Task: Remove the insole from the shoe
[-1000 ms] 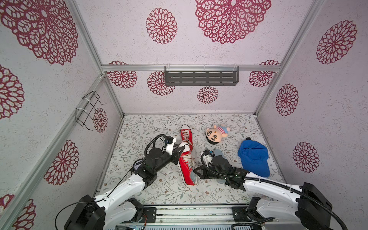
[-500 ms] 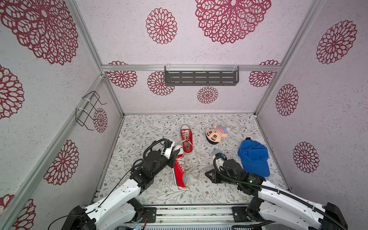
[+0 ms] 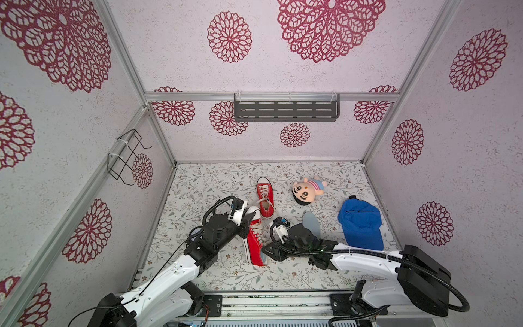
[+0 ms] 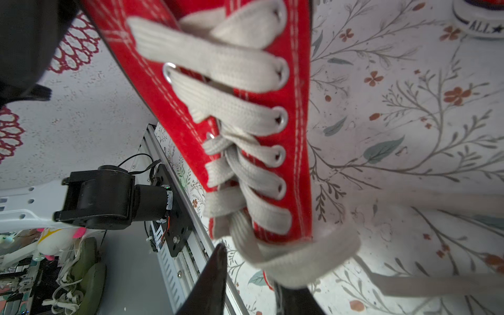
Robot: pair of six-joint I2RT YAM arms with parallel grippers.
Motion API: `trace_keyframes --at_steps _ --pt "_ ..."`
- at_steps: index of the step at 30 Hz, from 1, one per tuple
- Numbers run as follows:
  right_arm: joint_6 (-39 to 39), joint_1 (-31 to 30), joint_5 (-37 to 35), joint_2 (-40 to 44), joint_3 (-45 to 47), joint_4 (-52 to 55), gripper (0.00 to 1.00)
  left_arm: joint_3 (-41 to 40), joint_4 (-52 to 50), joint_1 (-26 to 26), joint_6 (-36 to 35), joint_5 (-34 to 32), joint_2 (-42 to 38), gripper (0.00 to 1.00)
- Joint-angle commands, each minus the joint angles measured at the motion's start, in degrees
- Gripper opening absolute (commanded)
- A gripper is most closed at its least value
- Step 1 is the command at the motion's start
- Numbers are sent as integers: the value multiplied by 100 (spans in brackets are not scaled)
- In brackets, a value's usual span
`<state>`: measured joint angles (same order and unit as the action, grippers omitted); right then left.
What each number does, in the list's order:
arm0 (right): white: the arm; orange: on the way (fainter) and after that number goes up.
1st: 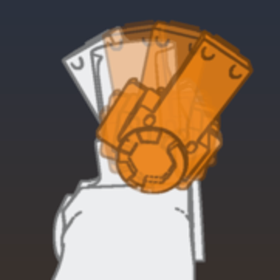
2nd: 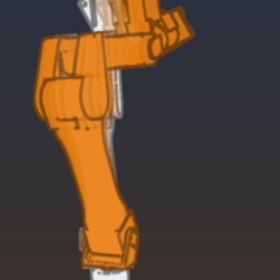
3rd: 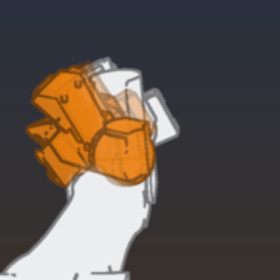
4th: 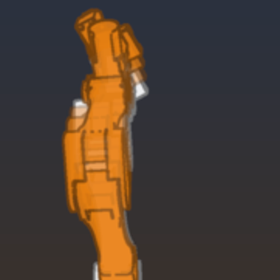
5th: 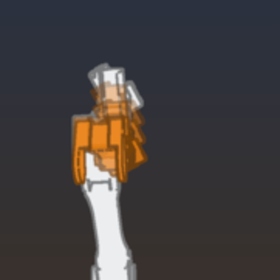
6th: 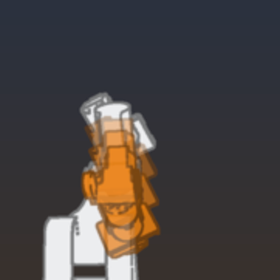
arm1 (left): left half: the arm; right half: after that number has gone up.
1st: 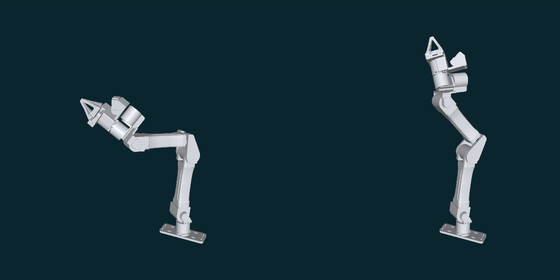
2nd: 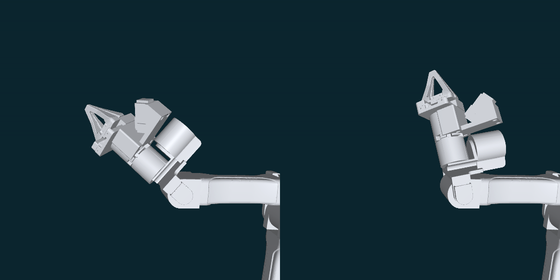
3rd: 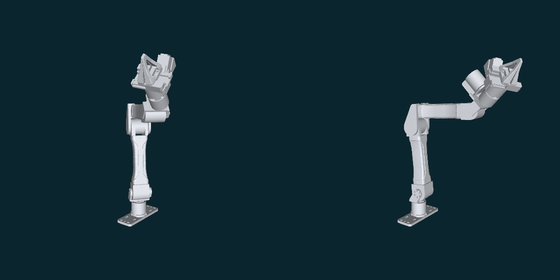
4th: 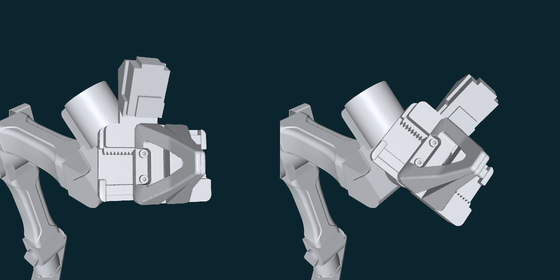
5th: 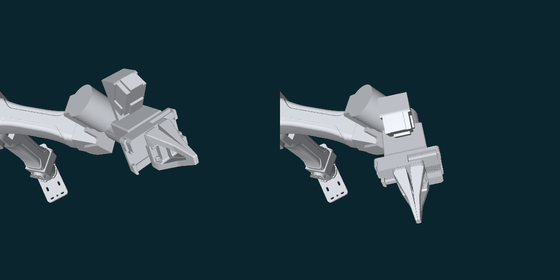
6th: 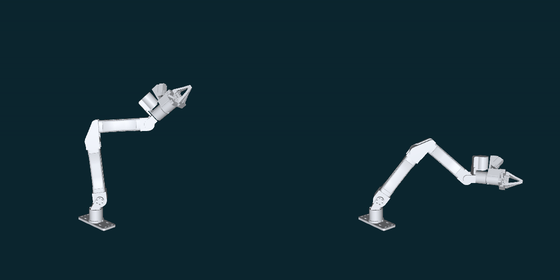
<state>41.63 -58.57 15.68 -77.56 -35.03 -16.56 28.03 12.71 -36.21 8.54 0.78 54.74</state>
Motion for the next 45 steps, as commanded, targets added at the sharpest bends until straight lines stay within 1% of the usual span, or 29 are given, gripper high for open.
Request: trace_keyframes --at_steps 1,6,10,19,24,29,32,34,35,36,40,43,45 --pt "-118 -24 -31 -46 -144 -107 31 -35 87 6 43 166 -34 0" --pt "-170 -27 -208 -160 -187 279 29 -18 113 8 34 182 10 0" --pt "-141 -28 -39 -332 -212 140 25 -17 118 8 32 199 37 0" --pt "-145 -49 1 -547 -312 -46 25 -43 120 4 35 205 28 0" --pt "-238 -43 -323 -670 -444 172 27 -43 126 8 51 221 37 0" --pt "-339 -80 -680 -833 -625 317 26 -41 135 8 61 242 27 0" --pt "-326 -127 -756 -975 -705 294 22 -43 128 7 74 241 10 0" --pt "-275 -157 -883 -1005 -721 296 13 -35 126 8 67 209 -15 0" --pt "-233 -165 -926 -970 -691 233 5 -43 126 9 48 175 -32 0" --pt "-160 -164 -992 -888 -653 219 0 -48 119 8 28 120 -57 0" --pt "-33 -142 -1142 -260 -526 490 0 -104 1 94 33 -153 -233 0" --pt "33 -69 -922 363 -447 992 0 -26 -371 418 56 -90 -271 0" --pt "120 -3 -694 769 -406 1598 0 115 -683 686 -34 53 -227 0"
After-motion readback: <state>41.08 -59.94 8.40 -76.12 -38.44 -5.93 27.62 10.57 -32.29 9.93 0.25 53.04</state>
